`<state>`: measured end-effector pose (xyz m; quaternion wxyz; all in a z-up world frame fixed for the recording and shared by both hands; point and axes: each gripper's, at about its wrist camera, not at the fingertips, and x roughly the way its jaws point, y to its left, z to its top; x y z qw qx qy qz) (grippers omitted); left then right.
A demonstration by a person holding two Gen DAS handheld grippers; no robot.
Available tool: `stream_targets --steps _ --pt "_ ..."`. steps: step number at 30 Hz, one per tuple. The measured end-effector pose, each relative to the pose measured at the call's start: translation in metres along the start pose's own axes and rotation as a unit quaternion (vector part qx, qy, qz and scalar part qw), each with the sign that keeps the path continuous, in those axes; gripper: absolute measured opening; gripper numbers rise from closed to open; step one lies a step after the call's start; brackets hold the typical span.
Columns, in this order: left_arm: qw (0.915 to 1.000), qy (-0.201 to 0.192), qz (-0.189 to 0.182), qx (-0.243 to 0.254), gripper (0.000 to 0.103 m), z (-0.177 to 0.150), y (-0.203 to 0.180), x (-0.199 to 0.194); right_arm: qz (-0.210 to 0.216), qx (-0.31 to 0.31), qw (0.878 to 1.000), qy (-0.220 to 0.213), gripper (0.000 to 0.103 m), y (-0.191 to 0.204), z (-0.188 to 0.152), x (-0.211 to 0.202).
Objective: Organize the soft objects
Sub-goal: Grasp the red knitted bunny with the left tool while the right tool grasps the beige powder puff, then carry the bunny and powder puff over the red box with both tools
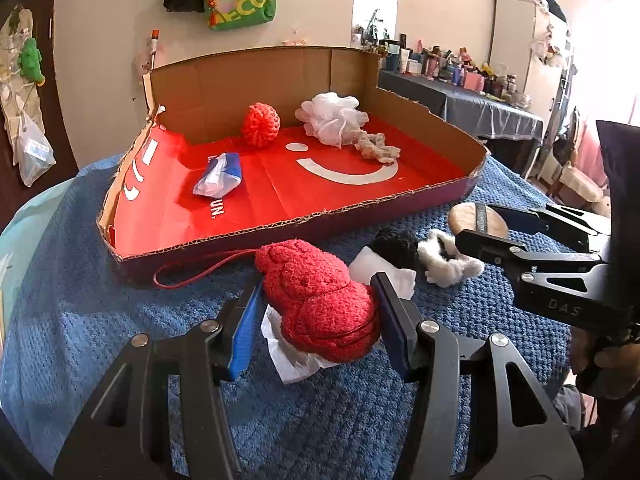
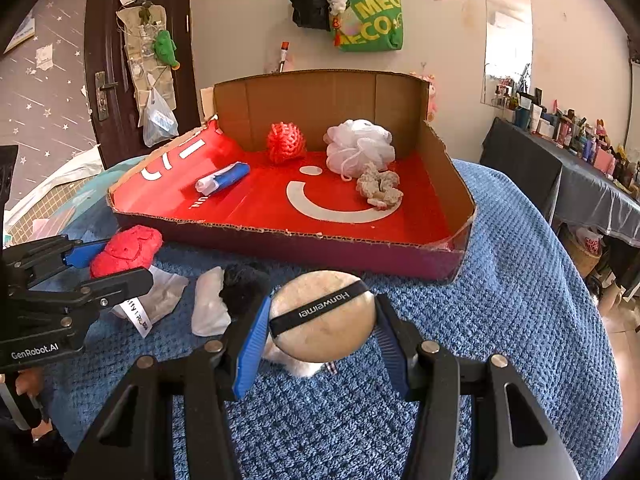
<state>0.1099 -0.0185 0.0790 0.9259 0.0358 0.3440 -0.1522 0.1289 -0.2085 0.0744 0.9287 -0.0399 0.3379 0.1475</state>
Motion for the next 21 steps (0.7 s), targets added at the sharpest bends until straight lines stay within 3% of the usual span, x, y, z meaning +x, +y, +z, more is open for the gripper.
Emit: stream_targets --steps 21 --pt "0.9999 -0.005 -0.007 0.01 0.051 0.0053 -0.0017 -0.0022 0.002 -0.001 1.0 0.001 0.055 0.0019 0.0016 0.0017"
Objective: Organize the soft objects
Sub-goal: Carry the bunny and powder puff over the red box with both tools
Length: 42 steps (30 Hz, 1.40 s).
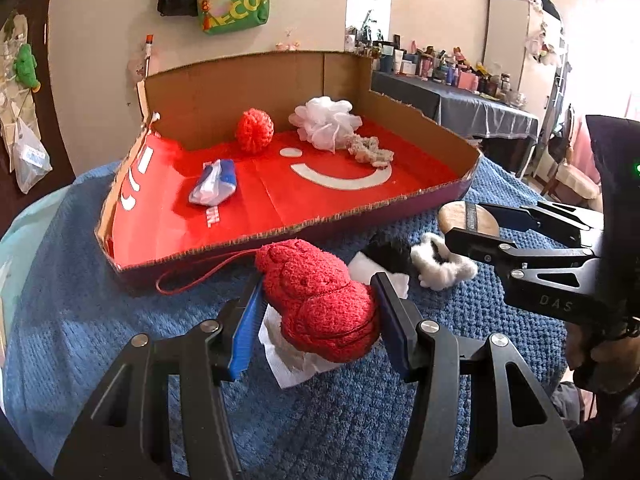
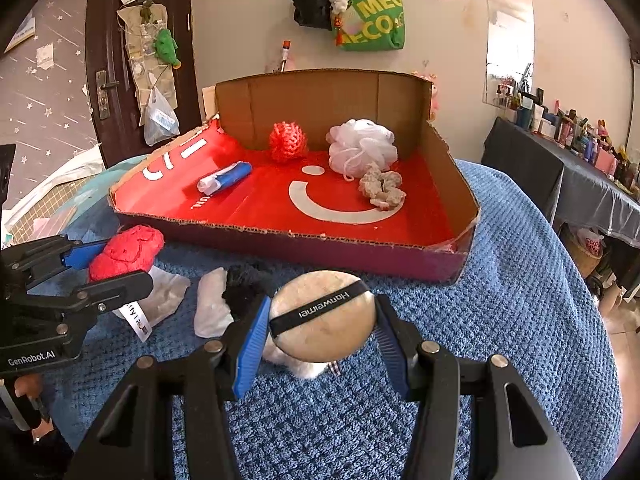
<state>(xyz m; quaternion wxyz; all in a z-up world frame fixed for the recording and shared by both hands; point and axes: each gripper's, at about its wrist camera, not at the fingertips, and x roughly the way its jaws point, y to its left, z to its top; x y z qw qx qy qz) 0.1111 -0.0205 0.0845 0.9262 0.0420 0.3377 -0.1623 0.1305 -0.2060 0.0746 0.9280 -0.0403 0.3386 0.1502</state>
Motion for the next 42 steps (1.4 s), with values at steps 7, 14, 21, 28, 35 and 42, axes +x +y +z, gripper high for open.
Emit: stream_targets --steps 7,14,21,28,35,42 --pt "0.9989 -0.005 -0.039 0.026 0.051 0.039 0.007 0.006 0.015 -0.003 1.0 -0.014 0.055 -0.006 0.031 -0.002" --pt "0.9957 0.014 -0.077 0.049 0.051 0.089 0.022 0.045 0.047 -0.012 0.999 -0.005 0.055 -0.021 0.084 0.032" --pt "0.9892 0.067 -0.099 0.085 0.051 0.121 0.029 0.098 0.083 -0.015 0.995 0.052 0.055 -0.03 0.118 0.086" --pt "0.9825 0.112 -0.097 0.112 0.051 0.133 0.036 0.135 0.096 -0.027 0.99 0.095 0.055 -0.033 0.133 0.121" --pt "0.9762 0.14 -0.095 0.136 0.051 0.131 0.038 0.154 0.109 -0.032 0.985 0.128 0.055 -0.034 0.136 0.143" --pt "0.9726 0.157 -0.093 0.144 0.051 0.13 0.037 0.166 0.115 -0.032 0.981 0.151 0.055 -0.034 0.138 0.154"
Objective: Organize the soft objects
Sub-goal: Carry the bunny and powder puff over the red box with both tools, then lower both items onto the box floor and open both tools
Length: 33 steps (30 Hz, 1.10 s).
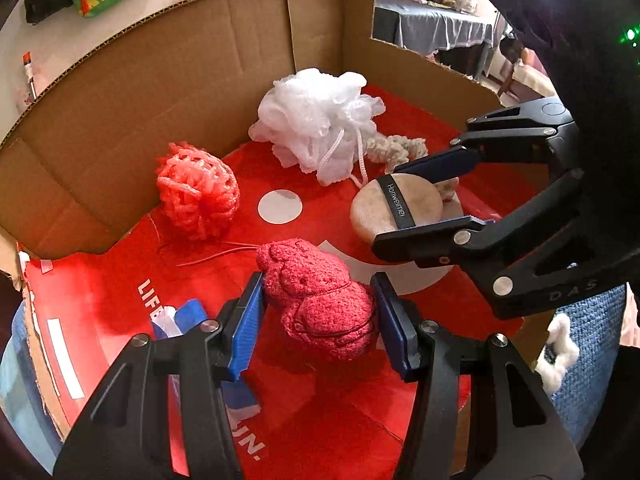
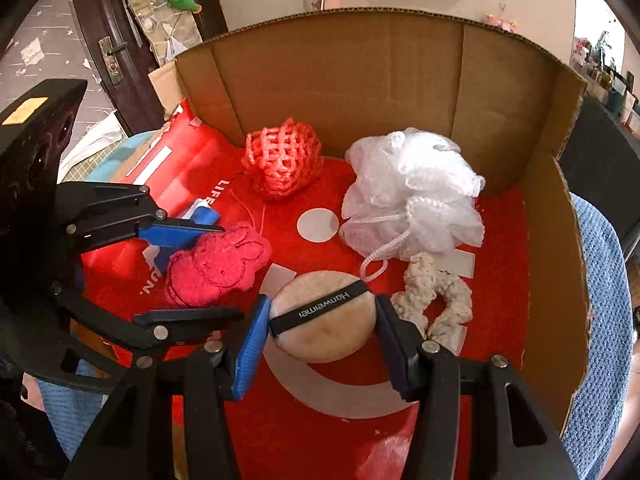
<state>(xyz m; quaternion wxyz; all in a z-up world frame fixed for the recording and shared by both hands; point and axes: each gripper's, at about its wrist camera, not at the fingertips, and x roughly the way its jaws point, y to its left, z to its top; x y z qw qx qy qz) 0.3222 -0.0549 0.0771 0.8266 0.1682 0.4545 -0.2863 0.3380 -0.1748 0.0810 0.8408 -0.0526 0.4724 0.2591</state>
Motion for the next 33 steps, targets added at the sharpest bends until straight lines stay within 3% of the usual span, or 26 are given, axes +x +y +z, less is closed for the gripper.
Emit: stream_targets --steps 11,33 --pt "0.9999 0.012 -0.004 -0.004 0.051 0.01 0.004 0.015 -0.017 -0.002 1.0 0.014 0.055 0.005 0.004 0.01" --pt "0.9998 0.019 -0.005 -0.003 0.051 0.013 0.003 0.021 -0.013 0.006 0.999 0.033 0.056 0.001 0.008 0.02"
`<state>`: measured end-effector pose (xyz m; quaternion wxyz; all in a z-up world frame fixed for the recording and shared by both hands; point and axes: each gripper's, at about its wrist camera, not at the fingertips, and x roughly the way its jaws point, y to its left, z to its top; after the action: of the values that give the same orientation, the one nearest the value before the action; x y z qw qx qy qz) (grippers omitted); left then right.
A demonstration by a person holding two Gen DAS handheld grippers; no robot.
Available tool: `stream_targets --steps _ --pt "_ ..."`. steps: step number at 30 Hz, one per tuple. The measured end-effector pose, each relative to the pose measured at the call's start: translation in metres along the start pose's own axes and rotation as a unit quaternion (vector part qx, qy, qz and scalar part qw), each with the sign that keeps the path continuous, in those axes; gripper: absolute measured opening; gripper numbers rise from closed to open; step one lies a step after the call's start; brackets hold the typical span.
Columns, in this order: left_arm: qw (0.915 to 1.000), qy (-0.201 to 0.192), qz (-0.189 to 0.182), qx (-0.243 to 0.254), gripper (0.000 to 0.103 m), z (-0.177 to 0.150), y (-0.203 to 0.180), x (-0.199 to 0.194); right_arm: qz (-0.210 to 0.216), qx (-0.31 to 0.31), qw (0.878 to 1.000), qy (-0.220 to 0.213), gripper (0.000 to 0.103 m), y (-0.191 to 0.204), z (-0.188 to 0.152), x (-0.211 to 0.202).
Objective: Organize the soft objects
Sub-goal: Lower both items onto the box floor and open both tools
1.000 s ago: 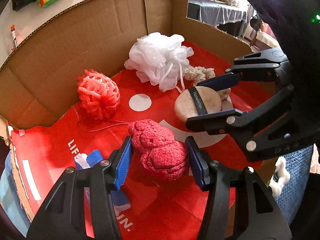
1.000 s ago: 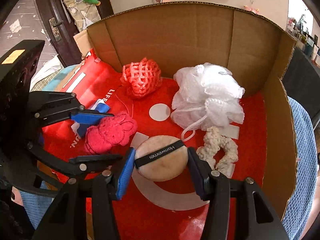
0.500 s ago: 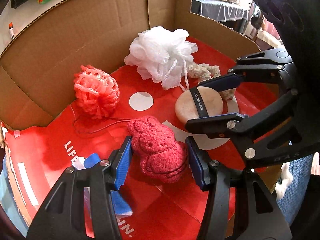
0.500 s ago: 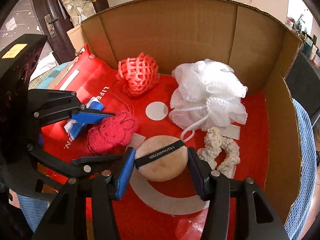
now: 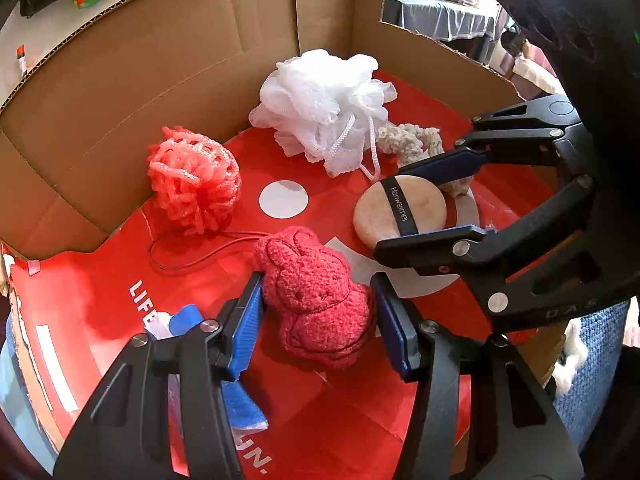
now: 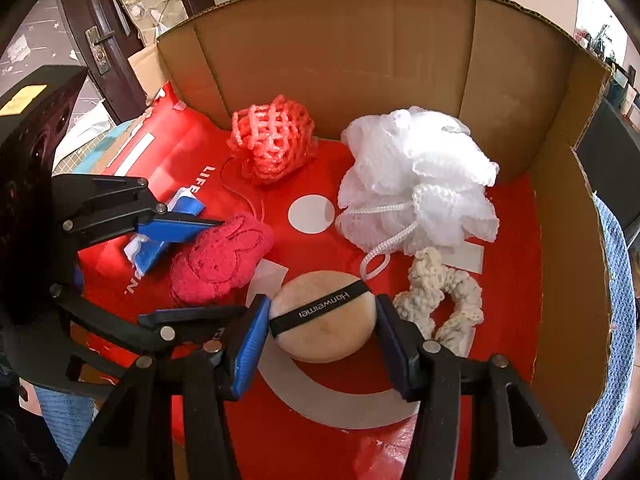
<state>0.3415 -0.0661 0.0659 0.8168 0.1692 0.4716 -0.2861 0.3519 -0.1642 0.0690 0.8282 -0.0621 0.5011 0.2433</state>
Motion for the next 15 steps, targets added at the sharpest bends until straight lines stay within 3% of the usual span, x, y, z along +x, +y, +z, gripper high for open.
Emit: stream_targets --steps 15 --pt "1.0 0.003 -0.002 -0.006 0.054 -0.0005 -0.0006 0.0029 -0.001 0.005 1.0 0.01 0.058 0.0018 0.0027 0.0082"
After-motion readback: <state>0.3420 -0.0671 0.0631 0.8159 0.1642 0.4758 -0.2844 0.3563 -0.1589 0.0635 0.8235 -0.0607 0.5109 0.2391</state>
